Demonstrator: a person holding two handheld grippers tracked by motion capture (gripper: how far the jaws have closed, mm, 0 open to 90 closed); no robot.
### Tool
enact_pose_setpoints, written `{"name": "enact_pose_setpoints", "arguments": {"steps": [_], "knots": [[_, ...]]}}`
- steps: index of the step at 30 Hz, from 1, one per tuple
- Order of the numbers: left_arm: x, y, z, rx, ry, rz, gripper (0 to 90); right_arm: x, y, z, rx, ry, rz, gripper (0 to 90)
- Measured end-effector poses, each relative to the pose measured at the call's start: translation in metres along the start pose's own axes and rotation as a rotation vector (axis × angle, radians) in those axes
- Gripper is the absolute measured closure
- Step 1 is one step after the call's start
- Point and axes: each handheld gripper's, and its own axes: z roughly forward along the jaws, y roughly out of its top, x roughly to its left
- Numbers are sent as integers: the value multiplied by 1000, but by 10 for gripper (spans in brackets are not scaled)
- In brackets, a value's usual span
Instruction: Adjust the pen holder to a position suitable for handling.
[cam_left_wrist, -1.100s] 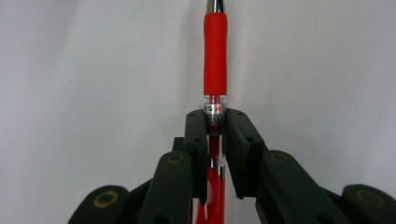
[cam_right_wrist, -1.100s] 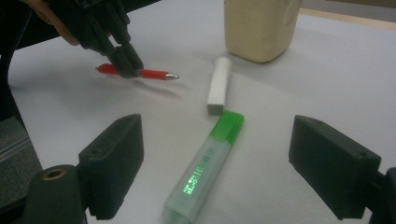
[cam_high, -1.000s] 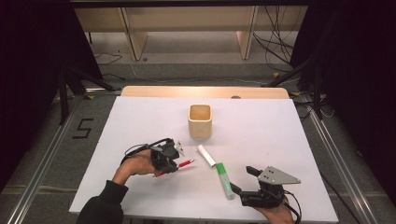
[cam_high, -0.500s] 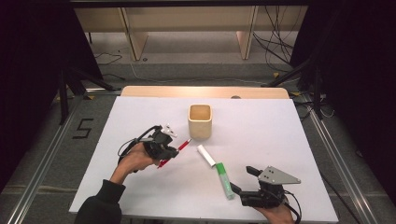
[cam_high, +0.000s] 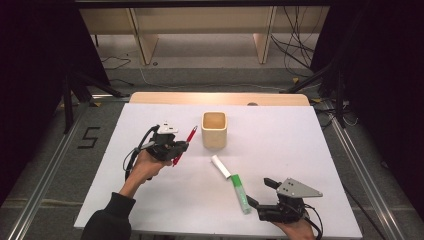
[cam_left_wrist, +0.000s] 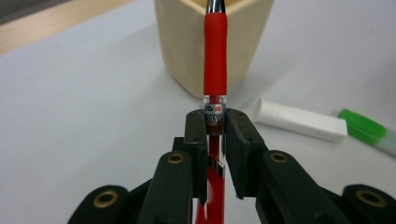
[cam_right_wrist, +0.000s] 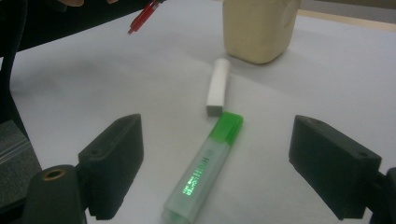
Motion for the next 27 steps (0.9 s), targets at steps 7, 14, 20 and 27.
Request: {"name": "enact_pose_setpoints", "arguments": {"steps": [7, 14, 20, 27], "knots": [[4, 1, -5, -86, 25, -60, 788, 0, 0, 0, 0, 0, -1, 186], [4, 8, -9, -167, 14, -103, 788, 0, 0, 0, -2, -2, 2, 186], [5, 18, -5, -195, 9, -133, 788, 0, 0, -1, -4, -2, 5, 187], [1, 32, -5, -206, 2, -126, 788, -1, 0, -1, -4, -2, 7, 187]]}}
